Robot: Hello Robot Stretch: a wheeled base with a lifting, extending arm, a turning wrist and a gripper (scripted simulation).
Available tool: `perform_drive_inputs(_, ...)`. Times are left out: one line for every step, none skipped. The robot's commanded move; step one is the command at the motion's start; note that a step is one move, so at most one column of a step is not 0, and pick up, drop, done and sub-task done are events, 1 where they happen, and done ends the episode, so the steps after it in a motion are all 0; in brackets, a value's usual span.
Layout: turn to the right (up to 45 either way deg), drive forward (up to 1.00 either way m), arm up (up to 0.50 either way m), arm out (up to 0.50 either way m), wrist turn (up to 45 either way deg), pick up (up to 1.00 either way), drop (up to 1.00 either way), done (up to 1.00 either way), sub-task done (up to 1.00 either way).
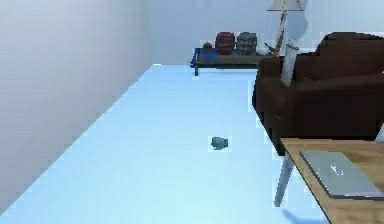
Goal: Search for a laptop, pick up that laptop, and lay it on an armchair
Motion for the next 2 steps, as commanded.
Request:
perform_drive_inputs(36.0, 0.0, 0.0, 0.0, 0.0, 0.0, 0.0, 0.0, 0.0)
perform_drive_inputs(0.0, 0.5, 0.0, 0.0, 0.0, 0.0, 0.0, 0.0, 0.0)
